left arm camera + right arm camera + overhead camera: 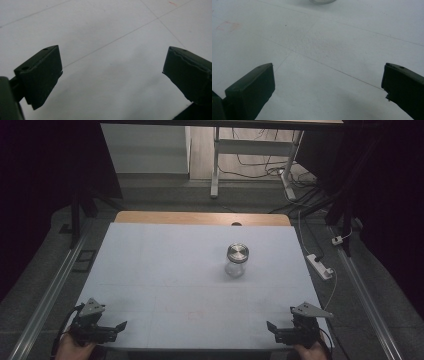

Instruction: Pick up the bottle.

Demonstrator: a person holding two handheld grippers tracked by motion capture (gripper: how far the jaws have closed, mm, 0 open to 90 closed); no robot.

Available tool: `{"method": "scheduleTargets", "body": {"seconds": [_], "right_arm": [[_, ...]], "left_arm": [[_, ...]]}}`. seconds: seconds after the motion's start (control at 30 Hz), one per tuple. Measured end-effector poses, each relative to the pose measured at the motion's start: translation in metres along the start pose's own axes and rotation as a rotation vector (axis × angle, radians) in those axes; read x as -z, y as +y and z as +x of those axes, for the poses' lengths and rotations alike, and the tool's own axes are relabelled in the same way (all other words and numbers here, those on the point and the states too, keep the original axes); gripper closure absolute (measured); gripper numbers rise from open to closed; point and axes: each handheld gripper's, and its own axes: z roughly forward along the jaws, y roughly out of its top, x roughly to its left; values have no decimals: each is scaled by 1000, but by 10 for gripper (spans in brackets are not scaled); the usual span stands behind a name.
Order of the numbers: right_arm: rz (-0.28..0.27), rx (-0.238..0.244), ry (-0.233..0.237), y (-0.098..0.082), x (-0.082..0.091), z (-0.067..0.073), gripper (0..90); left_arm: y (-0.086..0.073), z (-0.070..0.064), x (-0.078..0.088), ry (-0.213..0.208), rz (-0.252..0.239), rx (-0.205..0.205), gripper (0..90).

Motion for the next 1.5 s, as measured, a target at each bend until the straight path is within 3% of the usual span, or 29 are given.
{"method": "scheduleTargets", "body": {"seconds": [0.23, 0.5, 0.63, 0.9, 1.07, 1.23, 1.5], "right_arm": [[10, 19, 5, 0, -1, 2, 0], [8, 26, 17, 0, -1, 2, 0], [7, 27, 23, 0, -1, 2, 0], [7, 39, 24, 1, -1, 3, 0], [-27, 32, 55, 5, 1, 7, 0], [-20, 32, 73, 6, -2, 8, 0], [-54, 59, 93, 9, -5, 10, 0]], "left_arm": [[0, -4, 0, -34, 0, -22, 29], [-1, 1, 2, -70, -17, 5, 30], [0, 1, 0, -83, 1, 17, 31], [0, -1, 0, -73, 10, 8, 29], [0, -1, 0, -75, 10, 5, 22], [0, 0, 0, -81, 10, 9, 17], [0, -1, -1, -81, 14, -3, 9]]}}
